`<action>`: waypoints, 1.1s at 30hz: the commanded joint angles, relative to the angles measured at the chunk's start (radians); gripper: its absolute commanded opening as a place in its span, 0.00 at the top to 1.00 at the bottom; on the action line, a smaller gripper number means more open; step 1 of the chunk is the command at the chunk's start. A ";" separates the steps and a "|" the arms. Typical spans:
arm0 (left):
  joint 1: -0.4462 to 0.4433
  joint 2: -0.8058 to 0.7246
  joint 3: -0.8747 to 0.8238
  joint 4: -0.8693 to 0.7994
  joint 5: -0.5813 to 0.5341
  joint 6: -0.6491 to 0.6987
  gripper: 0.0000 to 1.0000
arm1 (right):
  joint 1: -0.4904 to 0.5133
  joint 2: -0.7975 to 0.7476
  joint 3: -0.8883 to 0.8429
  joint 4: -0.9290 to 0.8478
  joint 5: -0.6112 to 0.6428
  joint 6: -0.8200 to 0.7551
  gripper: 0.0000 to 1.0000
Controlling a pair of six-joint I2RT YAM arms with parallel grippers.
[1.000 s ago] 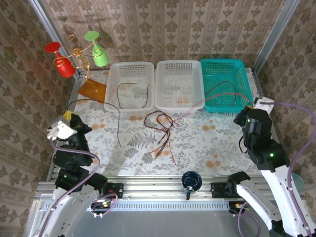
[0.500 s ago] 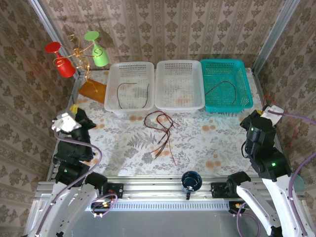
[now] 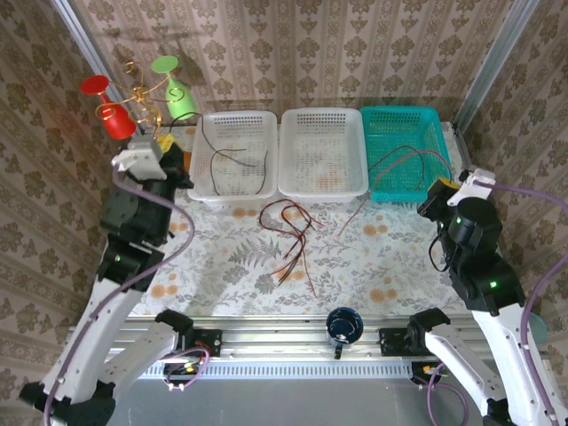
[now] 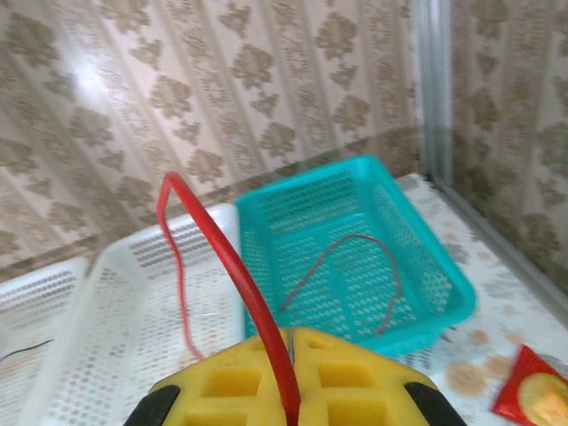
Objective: Untangle the cables
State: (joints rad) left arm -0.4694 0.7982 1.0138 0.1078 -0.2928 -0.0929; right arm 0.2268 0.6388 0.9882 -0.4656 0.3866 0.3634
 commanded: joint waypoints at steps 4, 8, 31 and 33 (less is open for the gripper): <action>0.080 0.204 0.210 -0.080 0.155 -0.055 1.00 | -0.003 0.038 0.072 0.078 -0.261 -0.007 1.00; 0.100 0.277 0.251 -0.043 0.199 -0.055 1.00 | -0.004 0.045 0.095 0.062 -0.306 -0.011 1.00; 0.124 0.793 0.242 -0.303 0.247 -0.010 1.00 | -0.003 0.126 0.300 0.024 -0.423 -0.101 1.00; 0.121 0.864 0.262 -0.365 0.273 -0.014 1.00 | -0.004 0.147 0.332 0.018 -0.416 -0.105 1.00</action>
State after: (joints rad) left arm -0.3496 1.6039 1.2560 -0.1249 -0.0181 -0.1436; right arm 0.2268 0.7666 1.2671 -0.4404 -0.0082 0.2867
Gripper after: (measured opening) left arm 0.053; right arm 0.077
